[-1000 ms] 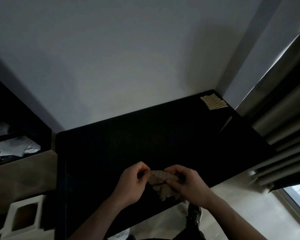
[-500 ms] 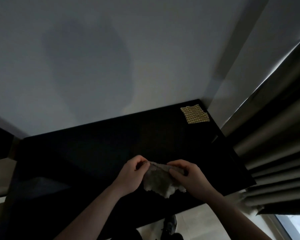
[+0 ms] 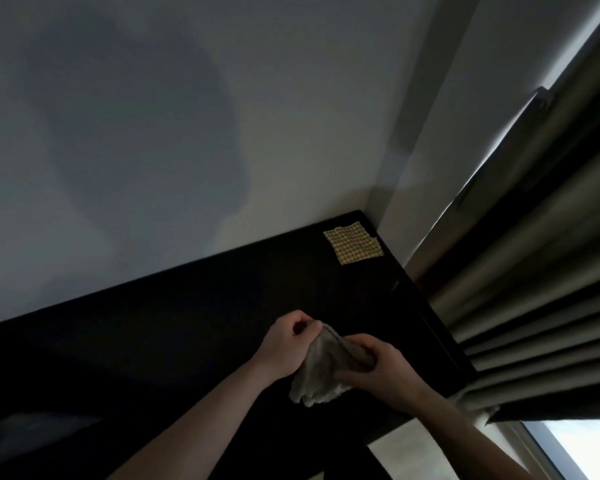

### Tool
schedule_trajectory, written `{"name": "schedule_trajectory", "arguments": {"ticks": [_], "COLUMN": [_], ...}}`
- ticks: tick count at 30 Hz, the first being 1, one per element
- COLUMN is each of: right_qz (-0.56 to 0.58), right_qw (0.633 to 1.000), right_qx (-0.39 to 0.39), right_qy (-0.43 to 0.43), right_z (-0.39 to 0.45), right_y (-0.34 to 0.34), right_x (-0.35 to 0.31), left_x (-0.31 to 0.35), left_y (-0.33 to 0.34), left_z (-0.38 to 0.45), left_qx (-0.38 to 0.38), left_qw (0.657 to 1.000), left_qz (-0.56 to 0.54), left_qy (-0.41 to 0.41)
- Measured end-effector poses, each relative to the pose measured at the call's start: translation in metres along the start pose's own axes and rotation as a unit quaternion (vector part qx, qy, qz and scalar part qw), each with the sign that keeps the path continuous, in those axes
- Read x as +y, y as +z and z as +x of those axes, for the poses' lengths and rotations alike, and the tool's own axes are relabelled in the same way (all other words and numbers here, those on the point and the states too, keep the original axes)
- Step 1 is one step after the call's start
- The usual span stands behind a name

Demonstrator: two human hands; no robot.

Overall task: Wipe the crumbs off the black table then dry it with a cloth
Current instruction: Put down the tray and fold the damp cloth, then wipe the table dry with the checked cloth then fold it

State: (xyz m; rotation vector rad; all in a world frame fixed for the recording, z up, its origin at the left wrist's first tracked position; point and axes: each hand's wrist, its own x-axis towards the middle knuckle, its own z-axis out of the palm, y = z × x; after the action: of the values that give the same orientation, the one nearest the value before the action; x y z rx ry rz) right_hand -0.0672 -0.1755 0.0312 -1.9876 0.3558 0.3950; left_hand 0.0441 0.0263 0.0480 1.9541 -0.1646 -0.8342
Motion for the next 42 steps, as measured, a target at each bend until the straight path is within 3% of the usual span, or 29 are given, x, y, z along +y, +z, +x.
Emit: {"name": "schedule_trajectory", "arguments": {"ticks": [4, 12, 16, 20, 24, 30, 33, 39, 42], "right_qz": [-0.02, 0.033, 0.02, 0.024, -0.058, -0.127, -0.201, -0.344, -0.377], "right_qw": [0.999, 0.993, 0.993, 0.996, 0.995, 0.99, 0.979, 0.937, 0.924], "right_qx": [0.021, 0.018, 0.013, 0.003, -0.004, 0.053, 0.016, -0.052, -0.004], "right_qy": [0.038, 0.109, 0.111, 0.09, 0.079, 0.006, 0.005, 0.021, -0.063], "right_z": [0.029, 0.127, 0.187, 0.24, 0.277, 0.33, 0.369, 0.415, 0.411], "right_y": [-0.023, -0.128, -0.169, -0.195, -0.205, -0.196, -0.183, -0.134, -0.106], "right_x": [0.021, 0.08, 0.096, 0.104, 0.123, 0.115, 0.093, 0.084, 0.083], "left_x": [0.018, 0.019, 0.038, 0.054, 0.051, 0.016, -0.012, -0.049, -0.062], "left_y": [0.02, 0.084, 0.106, 0.113, 0.108, 0.089, 0.074, 0.056, 0.053], "left_z": [0.041, 0.143, 0.192, 0.238, 0.264, 0.238, 0.207, 0.141, 0.113], "left_qx": [-0.012, 0.063, 0.071, 0.118, 0.095, 0.097, 0.107, 0.235, 0.268], "left_qw": [1.0, 0.982, 0.979, 0.983, 0.974, 0.972, 0.973, 0.944, 0.932], "left_qz": [-0.009, -0.115, -0.109, -0.005, 0.155, 0.133, 0.08, 0.04, 0.022], "left_qy": [-0.027, -0.133, -0.156, -0.142, -0.138, -0.168, -0.19, -0.227, -0.244]}}
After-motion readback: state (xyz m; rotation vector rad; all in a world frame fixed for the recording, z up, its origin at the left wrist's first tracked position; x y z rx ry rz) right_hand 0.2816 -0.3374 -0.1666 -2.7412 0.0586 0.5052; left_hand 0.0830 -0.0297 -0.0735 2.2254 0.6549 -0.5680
